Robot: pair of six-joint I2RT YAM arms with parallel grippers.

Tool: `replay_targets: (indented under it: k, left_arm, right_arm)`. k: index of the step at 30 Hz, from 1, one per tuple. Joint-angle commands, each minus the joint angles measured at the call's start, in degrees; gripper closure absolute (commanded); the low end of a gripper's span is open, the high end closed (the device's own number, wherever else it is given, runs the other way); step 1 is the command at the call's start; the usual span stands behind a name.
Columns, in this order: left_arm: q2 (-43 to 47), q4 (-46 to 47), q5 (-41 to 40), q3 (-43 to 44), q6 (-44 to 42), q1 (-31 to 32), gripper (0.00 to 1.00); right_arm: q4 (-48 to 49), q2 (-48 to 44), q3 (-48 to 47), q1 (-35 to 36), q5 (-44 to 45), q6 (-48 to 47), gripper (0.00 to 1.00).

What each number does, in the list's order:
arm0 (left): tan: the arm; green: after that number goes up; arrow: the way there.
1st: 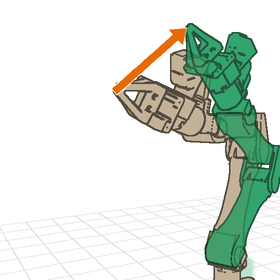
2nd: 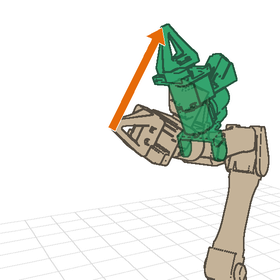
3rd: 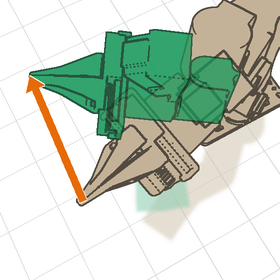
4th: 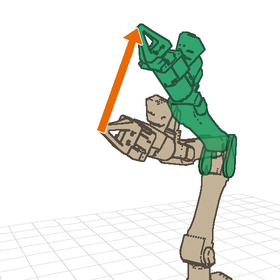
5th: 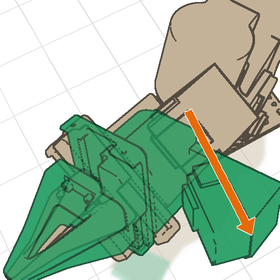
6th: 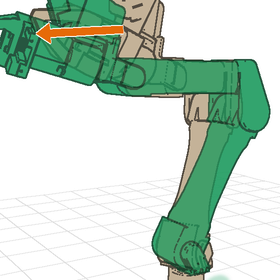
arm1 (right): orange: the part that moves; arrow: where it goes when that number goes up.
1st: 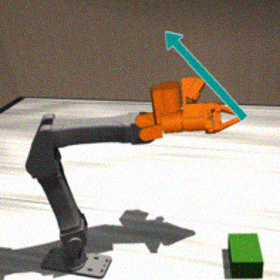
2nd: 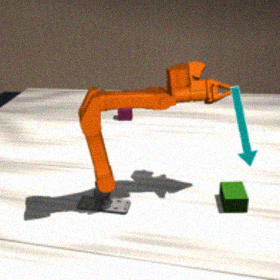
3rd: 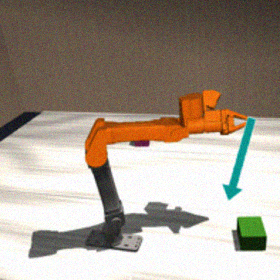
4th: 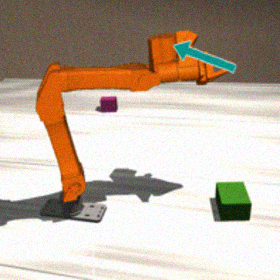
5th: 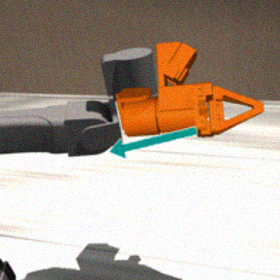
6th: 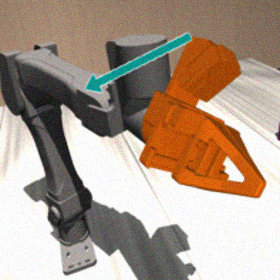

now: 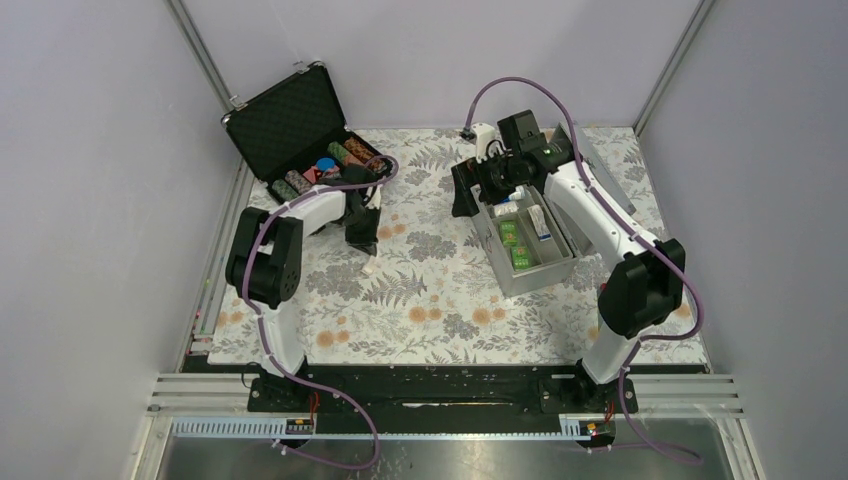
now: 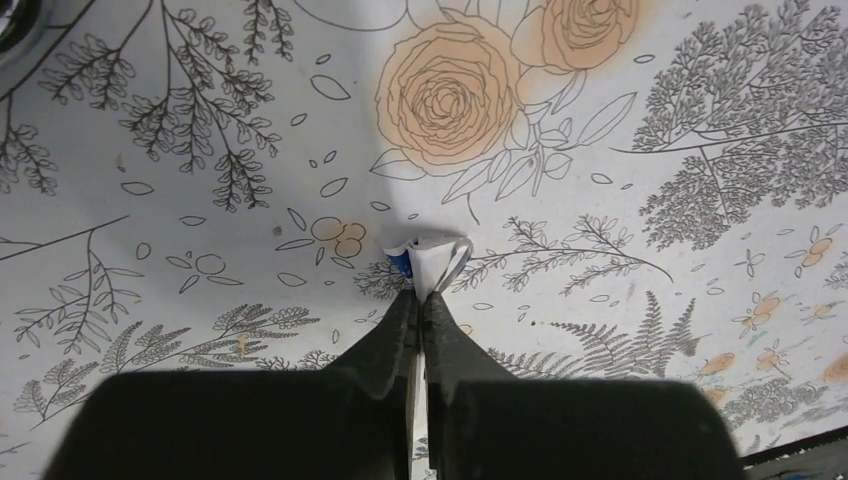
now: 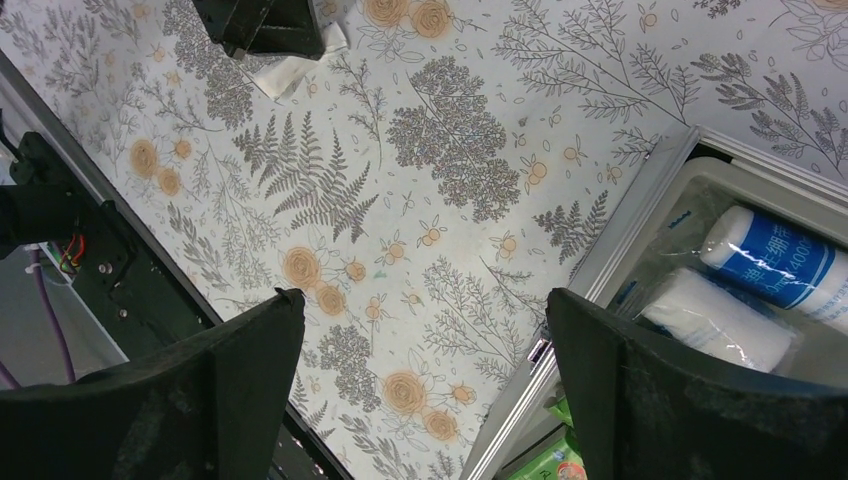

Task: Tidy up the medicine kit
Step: Pick up the medical item at the center of the board.

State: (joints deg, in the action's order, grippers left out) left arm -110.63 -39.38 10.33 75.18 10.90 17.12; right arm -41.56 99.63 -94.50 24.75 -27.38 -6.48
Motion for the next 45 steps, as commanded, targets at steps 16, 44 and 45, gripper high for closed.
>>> replay_targets:
  k: [16,44,45]
  left_arm:
    - [8.3,34.7,36.5,11.8,24.0,-3.8,1.0]
    - [10.2,47.7,38.0,7.8,35.0,-3.9,0.95]
    - [10.1,47.8,38.1,7.8,35.2,-3.9,0.94]
  right_arm:
    - [5.9,2.0,-5.6,0.7,-13.3,13.4,0.0]
    - [14.9,15.8,-20.2,5.3,-1.0,23.9,0.52]
    - [14.8,15.6,-19.9,5.3,-0.5,23.7,0.59]
